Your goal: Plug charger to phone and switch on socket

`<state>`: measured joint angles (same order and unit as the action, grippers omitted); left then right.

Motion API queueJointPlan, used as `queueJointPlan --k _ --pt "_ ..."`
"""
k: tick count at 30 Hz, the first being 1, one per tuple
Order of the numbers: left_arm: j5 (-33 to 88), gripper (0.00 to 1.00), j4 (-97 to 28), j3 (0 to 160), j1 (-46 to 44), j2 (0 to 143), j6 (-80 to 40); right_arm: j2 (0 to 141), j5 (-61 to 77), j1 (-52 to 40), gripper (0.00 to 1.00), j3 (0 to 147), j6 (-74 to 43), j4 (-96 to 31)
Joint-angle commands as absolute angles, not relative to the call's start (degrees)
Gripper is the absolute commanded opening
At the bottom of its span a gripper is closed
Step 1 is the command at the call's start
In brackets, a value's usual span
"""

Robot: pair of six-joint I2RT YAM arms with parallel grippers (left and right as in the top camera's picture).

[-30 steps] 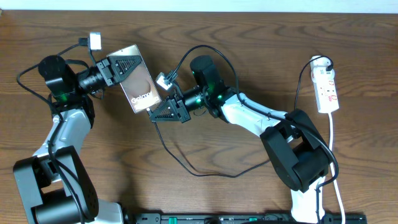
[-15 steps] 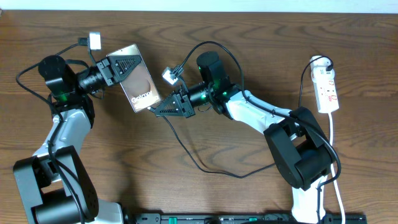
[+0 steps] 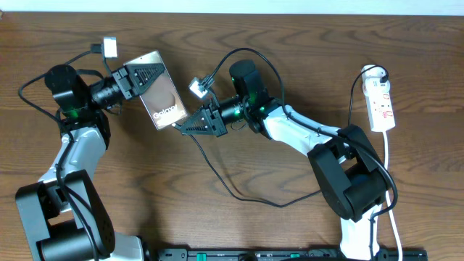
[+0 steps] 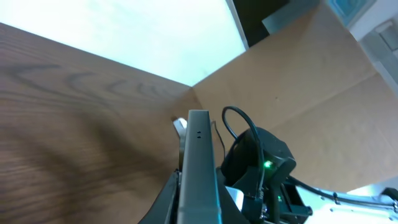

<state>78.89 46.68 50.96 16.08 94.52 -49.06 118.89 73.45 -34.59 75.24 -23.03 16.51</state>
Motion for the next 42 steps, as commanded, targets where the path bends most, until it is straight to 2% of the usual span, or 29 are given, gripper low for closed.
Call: queueJointPlan --k 1,13,29,33,42 --pt "77.14 0.08 46.76 50.68 15.77 94.3 -50.24 119.2 68.2 -33.85 0.01 75.9 -25.74 17.23" --pt "72.36 0.07 47.22 50.68 15.77 94.3 -52.64 119.2 65.34 -33.74 0.01 75.92 -33.91 26.5" --pt "72.36 0.08 47.24 50.68 15.84 94.3 -53.69 119.2 62.41 -33.19 0.01 75.92 -36.67 26.02" --pt "72.36 0.08 47.22 50.68 16.75 94.3 -53.71 119.2 59.99 -32.6 0.01 75.92 -35.86 20.67" --pt "74.24 0.07 47.2 50.68 21.71 94.3 -54.3 119.17 46.44 -29.45 0.01 75.92 -29.06 -3.97"
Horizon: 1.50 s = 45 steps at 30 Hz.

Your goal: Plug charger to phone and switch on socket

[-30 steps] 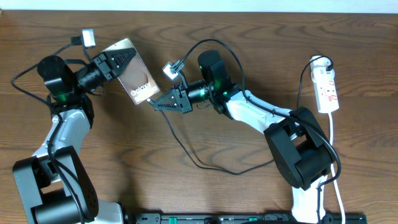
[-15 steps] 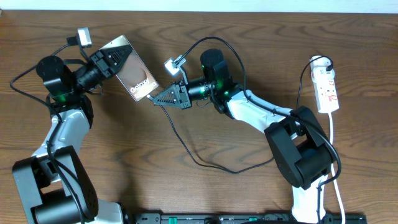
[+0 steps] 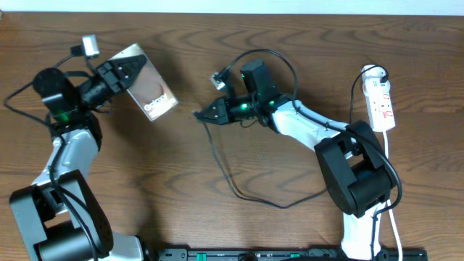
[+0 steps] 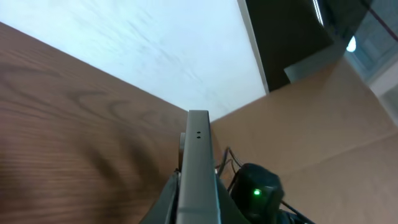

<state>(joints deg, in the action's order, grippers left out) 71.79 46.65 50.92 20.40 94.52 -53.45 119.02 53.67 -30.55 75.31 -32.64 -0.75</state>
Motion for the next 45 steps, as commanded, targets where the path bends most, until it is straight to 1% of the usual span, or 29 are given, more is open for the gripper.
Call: queueJointPlan --k 1,6,8,9,10,14,16,23,28,34,35,36,37,39,40,41,44,45 --pt "74.61 0.07 47.2 50.68 21.93 94.3 -54.3 119.15 44.75 -29.1 0.01 75.92 -28.49 -6.02" --pt "75.88 0.08 47.2 50.68 22.0 94.3 -54.24 118.91 33.39 -26.52 0.01 77.34 -26.3 -19.62" --pt "75.9 0.07 47.22 50.68 22.02 94.3 -54.24 118.78 27.35 -25.34 0.01 79.35 -24.84 -27.09" --pt "75.9 0.08 47.2 50.68 22.02 94.3 -54.04 118.74 22.31 -24.71 0.01 81.17 -24.1 -32.95" --pt "76.03 0.07 47.2 50.68 22.02 94.3 -54.02 118.74 20.36 -24.58 0.01 81.82 -24.08 -35.03" --pt "77.3 0.08 47.18 50.68 22.02 94.3 -53.65 118.74 5.5 -24.38 0.01 85.58 -24.47 -49.28" --pt "77.6 0.07 47.18 50.68 22.02 94.3 -53.65 118.74 1.5 -24.6 0.01 85.82 -25.45 -53.47" --pt "79.44 0.07 47.09 50.68 22.02 94.3 -53.67 118.76 1.89 -26.33 0.01 83.29 -27.4 -62.02" --pt "80.12 0.07 46.74 50.68 22.02 94.3 -53.67 118.76 7.09 -27.73 0.01 79.7 -27.4 -62.37" --pt "80.14 0.07 46.74 50.68 22.02 94.3 -53.69 118.76 7.29 -28.71 0.01 78.87 -27.42 -61.04" --pt "80.14 0.07 46.72 50.68 22.02 94.3 -53.71 118.76 7.29 -28.71 0.06 78.87 -27.44 -61.01" --pt "80.14 0.07 46.74 50.68 22.02 94.3 -53.74 118.76 7.29 -28.71 0.14 78.87 -27.51 -61.01" --pt "80.16 0.07 46.74 50.68 22.02 94.3 -53.91 118.76 7.29 -28.69 0.24 78.87 -27.7 -61.12" --pt "80.2 0.08 46.72 50.68 22.02 94.3 -54.3 118.76 7.77 -28.64 0.5 78.87 -27.83 -61.6" --pt "80.18 0.07 46.72 50.68 22.02 94.3 -54.35 118.76 8.64 -28.64 0.6 78.87 -27.86 -61.73" --pt "80.18 0.08 46.72 50.68 22.0 94.3 -54.46 118.76 9.3 -28.64 0.65 78.85 -27.86 -61.73" --pt "80.18 0.07 46.72 50.68 22.02 94.3 -54.76 118.76 10.04 -28.84 0.76 78.85 -27.86 -61.69" --pt "80.18 0.07 46.72 50.68 22.02 94.3 -54.78 118.76 10.04 -28.95 0.77 78.85 -27.99 -61.69"
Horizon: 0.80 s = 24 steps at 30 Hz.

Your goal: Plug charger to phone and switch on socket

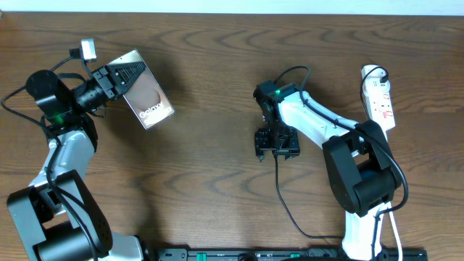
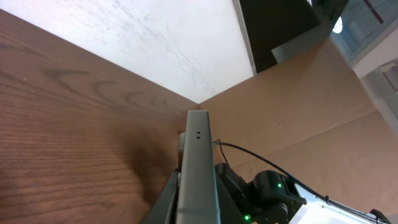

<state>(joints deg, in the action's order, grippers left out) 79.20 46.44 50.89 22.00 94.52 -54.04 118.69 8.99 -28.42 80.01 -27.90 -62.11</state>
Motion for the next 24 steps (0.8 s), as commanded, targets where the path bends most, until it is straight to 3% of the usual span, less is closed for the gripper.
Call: queueJointPlan --k 1,5,10,17,24 --pt "80.18 0.07 46.72 50.68 22.02 94.3 -54.78 118.76 10.04 -29.04 0.77 78.85 -28.51 -61.69" --pt "80.16 0.08 46.72 50.68 22.02 94.3 -54.78 118.76 10.35 -29.39 0.73 78.85 -29.47 -61.25" --pt "80.16 0.07 46.72 50.68 22.02 94.3 -55.44 118.8 13.78 -30.76 0.55 77.73 -30.24 -60.71" --pt "80.14 0.08 46.74 50.68 22.02 94.3 -55.42 118.96 14.04 -32.1 0.15 75.29 -32.56 -57.08" --pt "80.14 0.08 46.72 50.68 22.02 94.3 -55.64 118.96 14.02 -31.31 0.05 75.29 -32.75 -54.81"
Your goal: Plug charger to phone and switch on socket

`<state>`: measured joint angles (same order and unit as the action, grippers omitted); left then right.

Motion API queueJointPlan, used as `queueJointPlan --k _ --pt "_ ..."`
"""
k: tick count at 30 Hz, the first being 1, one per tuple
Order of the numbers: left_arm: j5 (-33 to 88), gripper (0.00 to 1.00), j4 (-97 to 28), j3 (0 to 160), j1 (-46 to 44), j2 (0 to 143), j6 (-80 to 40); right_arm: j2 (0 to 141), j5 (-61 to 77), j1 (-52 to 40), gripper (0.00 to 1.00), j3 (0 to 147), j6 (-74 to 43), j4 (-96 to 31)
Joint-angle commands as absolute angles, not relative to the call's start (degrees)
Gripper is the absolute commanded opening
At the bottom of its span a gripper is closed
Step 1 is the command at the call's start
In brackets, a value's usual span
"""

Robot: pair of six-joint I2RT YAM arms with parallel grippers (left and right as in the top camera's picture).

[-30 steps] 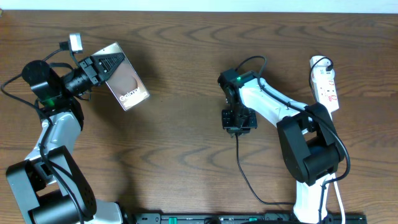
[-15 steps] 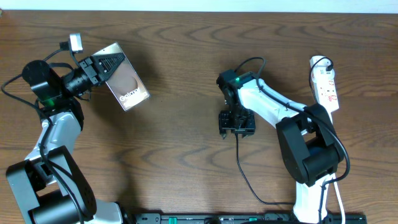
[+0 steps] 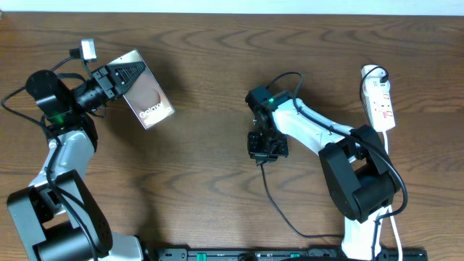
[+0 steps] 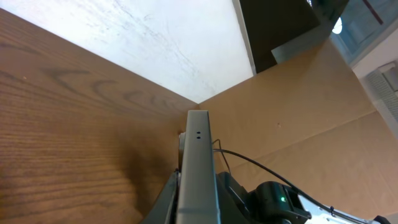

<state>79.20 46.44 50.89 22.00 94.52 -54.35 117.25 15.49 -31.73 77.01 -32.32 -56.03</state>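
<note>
A phone (image 3: 148, 101) with a brownish screen reading "Galaxy" is held off the table at far left, with my left gripper (image 3: 122, 78) shut on it. The left wrist view shows the phone edge-on (image 4: 198, 168), its end with two small holes pointing away, a finger (image 4: 166, 200) against its side. My right gripper (image 3: 262, 155) points toward the front at mid-table, well apart from the phone. The black charger cable (image 3: 279, 206) comes out from between its fingers and trails to the front edge. The white socket strip (image 3: 381, 100) lies at far right.
The right arm (image 3: 312, 127) stretches from the front right to mid-table. A white cord (image 3: 388, 174) runs from the strip down the right side. A black lead loops at the strip's far end (image 3: 360, 81). A cardboard wall (image 4: 298, 112) stands beyond the table.
My right gripper has shifted slightly left with the cable, and the cable's slack lies a little further left. The left gripper and the phone have not moved.
First the phone was near mid-table with my right gripper holding the cable end close to its lower edge. Then the phone was further left and the right gripper stood apart from it. Later the right gripper was at mid-table pointing frontward, where it remains.
</note>
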Motion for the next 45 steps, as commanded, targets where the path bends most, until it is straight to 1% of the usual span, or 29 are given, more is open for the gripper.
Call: queueJointPlan --k 1,8,12,15,18,19,20,26,27,29,31,33,34,36,41,44,45 --pt "80.14 0.08 46.74 50.68 22.02 94.3 -55.64 118.96 13.82 -31.27 0.05 75.29 -32.75 -54.81" --pt "80.16 0.07 46.72 50.68 22.02 94.3 -55.64 118.96 13.47 -31.44 0.02 75.29 -31.92 -54.92" --pt "80.14 0.08 46.72 50.68 22.02 94.3 -55.61 118.96 13.45 -31.73 0.04 75.24 -31.22 -55.7" --pt "80.14 0.07 46.74 50.68 22.02 94.3 -55.61 118.96 13.41 -31.92 0.12 75.24 -31.22 -55.72" --pt "80.14 0.07 46.74 50.68 22.02 94.3 -55.61 118.96 12.93 -32.05 0.27 75.24 -31.22 -55.7" --pt "80.14 0.08 46.74 50.68 22.02 94.3 -55.61 118.96 12.62 -32.05 0.3 75.24 -31.24 -55.7" --pt "80.14 0.07 46.74 50.68 22.02 94.3 -55.61 118.96 12.38 -32.05 0.31 75.24 -31.27 -55.7" --pt "80.14 0.07 46.74 50.68 22.02 94.3 -55.61 119.11 12.36 -32.56 0.32 75.2 -31.68 -55.96" --pt "80.14 0.07 46.74 50.68 22.02 94.3 -55.59 119.26 12.36 -33.04 0.31 75.18 -31.79 -55.96" --pt "80.12 0.07 46.74 50.68 22.02 94.3 -55.59 119.57 12.08 -33.5 0.28 75.16 -32.38 -55.94" --pt "80.14 0.08 46.74 50.68 22.02 94.3 -55.59 120.2 12.1 -34.2 0.21 75.16 -32.77 -55.9" --pt "80.14 0.07 46.74 50.68 22.02 94.3 -55.59 121.05 12.12 -34.7 0.18 75.16 -32.75 -55.51" --pt "80.12 0.08 46.74 50.68 22.02 94.3 -55.59 121.4 12.16 -34.89 0.13 75.16 -32.77 -55.46" --pt "80.14 0.07 46.74 50.68 22.02 94.3 -55.59 122.02 12.45 -34.92 0.09 75.16 -32.75 -55.46" --pt "80.14 0.07 46.72 50.68 22.02 94.3 -55.59 122.17 12.43 -34.7 0.11 75.16 -32.75 -55.02" --pt "80.14 0.08 46.74 50.68 22.02 94.3 -55.59 122.17 12.34 -34.54 0.22 75.16 -32.75 -54.78" --pt "80.12 0.07 46.74 50.68 22.02 94.3 -55.59 122.17 12.34 -34.41 0.24 75.16 -32.75 -54.74"
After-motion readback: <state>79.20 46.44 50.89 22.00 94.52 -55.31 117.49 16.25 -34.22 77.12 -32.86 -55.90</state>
